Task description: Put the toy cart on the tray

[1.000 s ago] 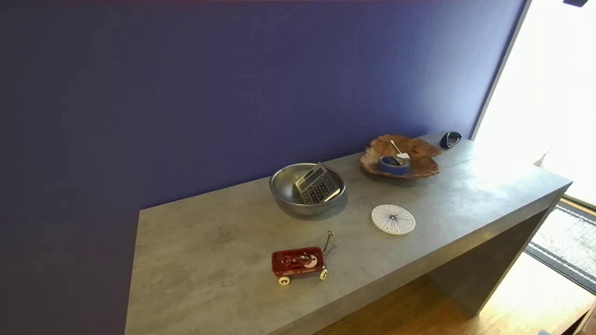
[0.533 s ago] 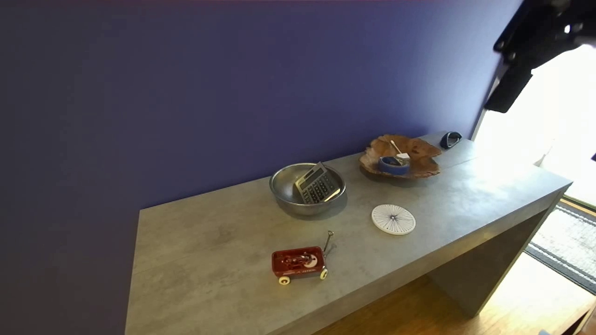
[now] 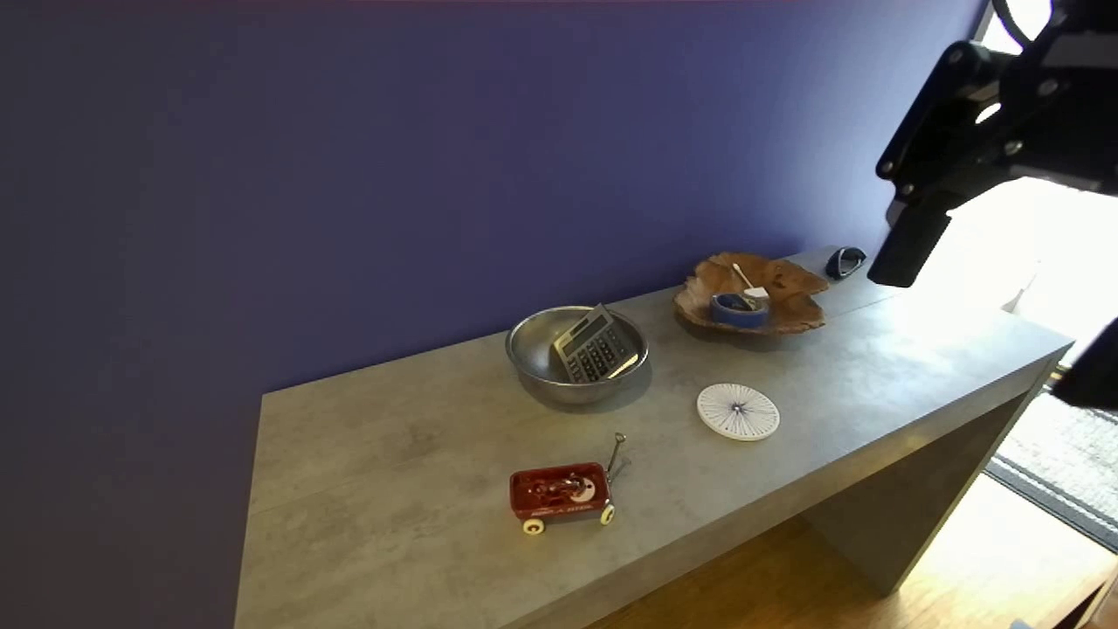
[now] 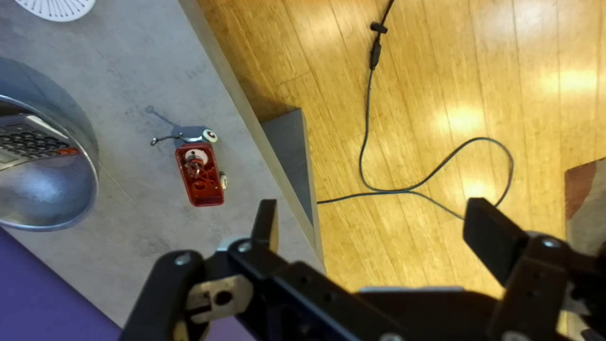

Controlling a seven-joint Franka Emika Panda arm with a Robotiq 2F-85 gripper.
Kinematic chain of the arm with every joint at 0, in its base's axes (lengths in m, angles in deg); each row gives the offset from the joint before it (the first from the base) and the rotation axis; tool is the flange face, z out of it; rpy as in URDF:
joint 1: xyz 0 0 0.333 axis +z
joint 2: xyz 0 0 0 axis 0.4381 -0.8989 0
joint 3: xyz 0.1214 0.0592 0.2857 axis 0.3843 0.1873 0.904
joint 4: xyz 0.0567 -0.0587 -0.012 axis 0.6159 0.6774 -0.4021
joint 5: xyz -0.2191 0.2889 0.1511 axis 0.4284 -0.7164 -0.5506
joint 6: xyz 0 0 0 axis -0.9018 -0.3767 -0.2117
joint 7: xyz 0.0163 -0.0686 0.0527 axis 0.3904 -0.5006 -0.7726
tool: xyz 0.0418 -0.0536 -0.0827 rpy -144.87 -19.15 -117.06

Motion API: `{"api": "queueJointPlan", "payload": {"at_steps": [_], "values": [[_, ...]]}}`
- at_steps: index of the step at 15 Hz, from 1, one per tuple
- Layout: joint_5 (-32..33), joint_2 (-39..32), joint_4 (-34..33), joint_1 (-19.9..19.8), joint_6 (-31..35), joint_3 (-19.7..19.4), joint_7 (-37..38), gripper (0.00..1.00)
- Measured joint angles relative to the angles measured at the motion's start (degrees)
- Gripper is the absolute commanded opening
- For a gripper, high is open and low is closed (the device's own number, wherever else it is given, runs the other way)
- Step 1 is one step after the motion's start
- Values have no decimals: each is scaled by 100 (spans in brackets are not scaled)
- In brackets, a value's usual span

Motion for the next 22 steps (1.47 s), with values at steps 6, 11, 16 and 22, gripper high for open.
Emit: {"api": "queueJointPlan", "payload": {"at_steps": [6,11,16,22], "values": [[2368,-1288,-228,49,812,-182,1190,100],[3065,-2648,-1207,751,691,-1140,1169,100],[3080,-2925,-1514,891,589,-1245,1163,100],[3080,-2922,-1523,901,568,-1245,1163,100]]}}
